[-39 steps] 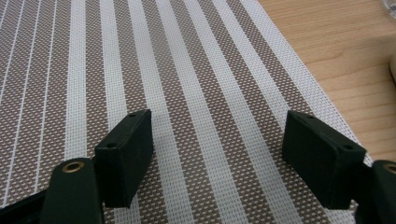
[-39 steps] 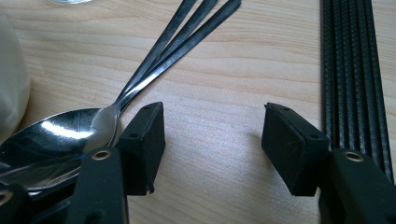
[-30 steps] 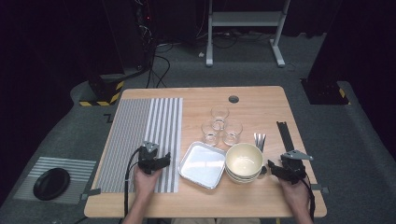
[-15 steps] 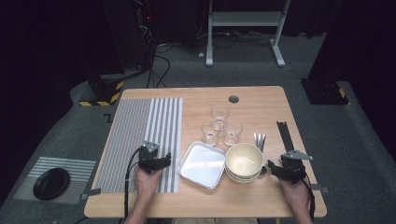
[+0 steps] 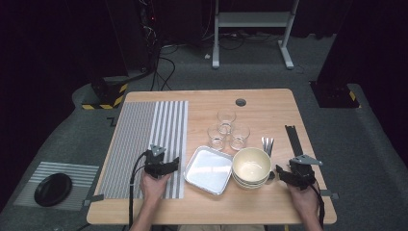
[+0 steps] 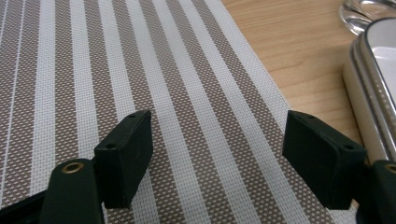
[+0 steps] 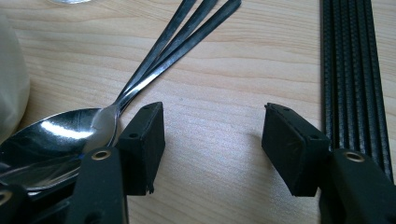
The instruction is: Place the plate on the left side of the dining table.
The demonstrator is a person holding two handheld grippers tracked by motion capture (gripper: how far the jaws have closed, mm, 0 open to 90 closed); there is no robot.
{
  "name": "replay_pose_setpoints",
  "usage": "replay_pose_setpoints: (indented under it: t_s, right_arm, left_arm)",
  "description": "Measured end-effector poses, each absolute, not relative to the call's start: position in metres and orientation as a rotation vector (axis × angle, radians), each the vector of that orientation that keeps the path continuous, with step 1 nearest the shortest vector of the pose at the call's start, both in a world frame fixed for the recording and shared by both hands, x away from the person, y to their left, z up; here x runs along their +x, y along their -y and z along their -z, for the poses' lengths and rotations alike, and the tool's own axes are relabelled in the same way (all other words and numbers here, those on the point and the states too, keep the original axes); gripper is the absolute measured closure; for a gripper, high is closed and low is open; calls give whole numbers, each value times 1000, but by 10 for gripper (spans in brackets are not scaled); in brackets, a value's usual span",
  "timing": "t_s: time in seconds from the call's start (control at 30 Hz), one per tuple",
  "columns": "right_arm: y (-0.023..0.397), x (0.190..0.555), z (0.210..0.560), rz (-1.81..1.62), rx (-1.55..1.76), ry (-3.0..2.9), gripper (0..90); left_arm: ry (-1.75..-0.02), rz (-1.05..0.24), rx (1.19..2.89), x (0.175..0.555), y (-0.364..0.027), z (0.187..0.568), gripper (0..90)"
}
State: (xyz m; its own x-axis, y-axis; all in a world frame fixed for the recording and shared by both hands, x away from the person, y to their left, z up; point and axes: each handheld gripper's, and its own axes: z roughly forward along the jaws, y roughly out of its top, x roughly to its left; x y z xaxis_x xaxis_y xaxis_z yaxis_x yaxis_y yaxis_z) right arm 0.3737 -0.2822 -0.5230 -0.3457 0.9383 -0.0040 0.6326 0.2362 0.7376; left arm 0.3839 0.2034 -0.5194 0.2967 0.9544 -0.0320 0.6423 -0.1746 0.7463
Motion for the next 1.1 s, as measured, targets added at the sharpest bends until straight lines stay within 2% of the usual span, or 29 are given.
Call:
replay_pose_setpoints:
  t_s: [0.03, 0.27, 0.53, 0.7, 1.1]
  right_arm:
    - [282, 374, 523, -905, 1437, -2067, 392]
    - [282, 374, 523, -906, 1439, -2064, 392]
    - [282, 374, 523, -904, 1436, -2067, 392]
    - [282, 374, 523, -904, 1436, -2067, 392]
    - [282, 374, 523, -903, 1435, -2066, 392]
  left_arm:
    - [-1425, -583, 1862, 382, -200, 519, 254]
    - [-1370, -554, 1895, 381, -197, 513, 266]
    - [-1308, -496, 1837, 380, -188, 501, 319]
    - [-1282, -465, 1886, 380, -185, 498, 335]
    - [-1212, -425, 1878, 382, -170, 493, 411]
